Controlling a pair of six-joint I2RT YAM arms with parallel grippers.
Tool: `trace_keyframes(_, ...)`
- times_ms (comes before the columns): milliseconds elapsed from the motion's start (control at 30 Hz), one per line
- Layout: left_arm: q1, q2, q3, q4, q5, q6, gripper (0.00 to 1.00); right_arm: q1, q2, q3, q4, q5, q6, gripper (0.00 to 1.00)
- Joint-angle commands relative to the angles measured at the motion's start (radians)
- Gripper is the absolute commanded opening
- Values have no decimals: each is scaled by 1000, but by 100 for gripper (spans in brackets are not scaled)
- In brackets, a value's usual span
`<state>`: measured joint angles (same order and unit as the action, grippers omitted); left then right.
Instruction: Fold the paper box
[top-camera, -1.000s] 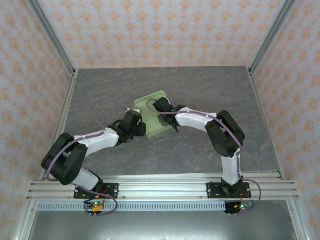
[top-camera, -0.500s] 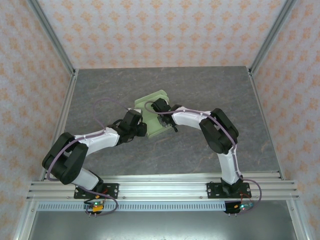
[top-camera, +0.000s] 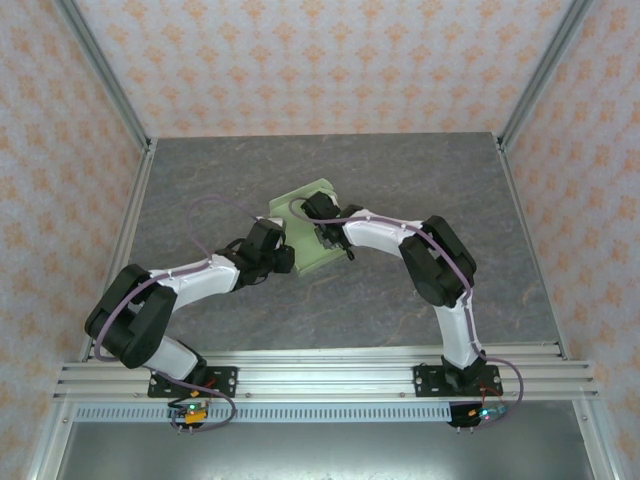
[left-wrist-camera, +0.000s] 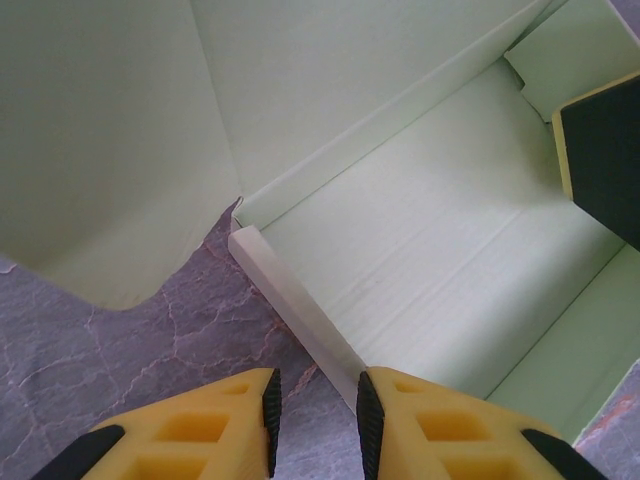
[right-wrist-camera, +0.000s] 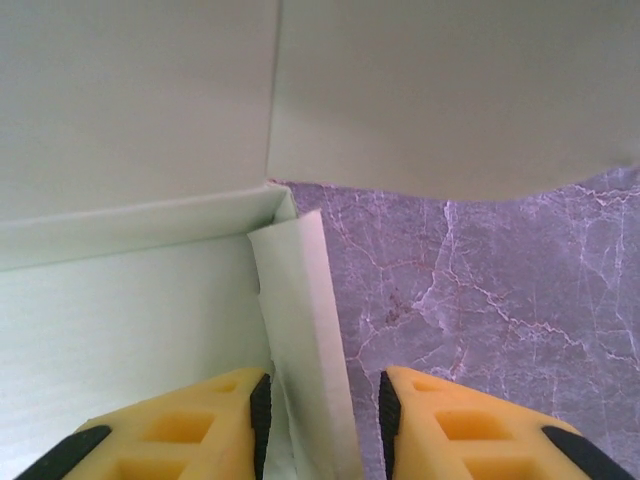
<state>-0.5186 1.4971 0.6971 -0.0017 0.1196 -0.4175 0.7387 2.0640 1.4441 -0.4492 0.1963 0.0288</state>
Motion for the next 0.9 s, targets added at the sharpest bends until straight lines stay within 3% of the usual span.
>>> trace_keyframes(0,-1,30,-18,-70,17,10,29,-9,-21,35,-28,-19,28,36)
trace_keyframes(500,-1,40,-6,-86,22,12,29,-9,72,47,-32,128,-4,30)
trace_keyframes(767,-3,46,-13,-65,34,-4,29,-1,82,29,-25,327,107,26)
trace_keyframes(867,-4,51,-19,-57,43,-12,28,1,82,-3,13,347,129,25)
